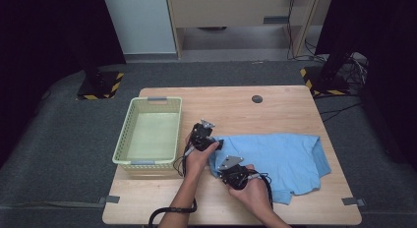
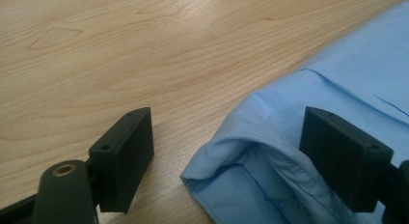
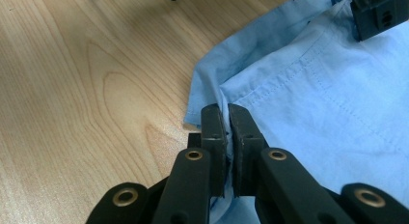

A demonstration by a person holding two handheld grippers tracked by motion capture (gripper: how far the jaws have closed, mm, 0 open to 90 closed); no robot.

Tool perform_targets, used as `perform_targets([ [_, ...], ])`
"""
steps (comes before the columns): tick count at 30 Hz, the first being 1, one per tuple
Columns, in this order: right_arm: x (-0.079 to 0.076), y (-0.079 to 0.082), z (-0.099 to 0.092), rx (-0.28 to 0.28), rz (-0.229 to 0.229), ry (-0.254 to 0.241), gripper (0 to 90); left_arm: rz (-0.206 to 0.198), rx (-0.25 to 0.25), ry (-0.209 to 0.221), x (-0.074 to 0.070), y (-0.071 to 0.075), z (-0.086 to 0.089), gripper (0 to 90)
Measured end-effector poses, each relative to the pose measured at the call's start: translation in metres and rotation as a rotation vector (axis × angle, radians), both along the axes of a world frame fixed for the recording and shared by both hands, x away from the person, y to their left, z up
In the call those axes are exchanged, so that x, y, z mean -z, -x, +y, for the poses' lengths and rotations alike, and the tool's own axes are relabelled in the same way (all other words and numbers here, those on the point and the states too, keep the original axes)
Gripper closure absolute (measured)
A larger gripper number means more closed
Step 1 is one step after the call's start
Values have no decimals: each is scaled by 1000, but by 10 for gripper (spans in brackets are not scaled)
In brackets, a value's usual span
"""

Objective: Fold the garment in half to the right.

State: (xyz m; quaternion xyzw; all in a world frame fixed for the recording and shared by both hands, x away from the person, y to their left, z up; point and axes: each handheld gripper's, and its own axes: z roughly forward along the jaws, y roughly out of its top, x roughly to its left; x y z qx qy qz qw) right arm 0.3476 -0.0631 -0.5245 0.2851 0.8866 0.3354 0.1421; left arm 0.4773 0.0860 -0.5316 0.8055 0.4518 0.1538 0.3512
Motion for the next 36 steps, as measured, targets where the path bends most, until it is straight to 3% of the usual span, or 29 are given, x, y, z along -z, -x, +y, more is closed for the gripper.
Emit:
perform_targets([
  [10,0,0,-1,-1,0,-2,867,-23,19,17,1,10,-1,330],
  [17,0,0,-1,2,1,-7,870,-60,33,53,3,20,-6,608],
  [20,1,1,-2,6,2,-16,871,-53,43,50,2,21,-7,698],
  [26,-1,4,-7,8,-9,-24,875,-68,78,60,-15,24,-11,811],
  [32,-16,13,-14,8,-49,-51,876,-98,103,113,-38,32,-12,823],
  [36,-29,22,-20,6,-90,-57,877,-123,128,111,-56,37,-15,825],
])
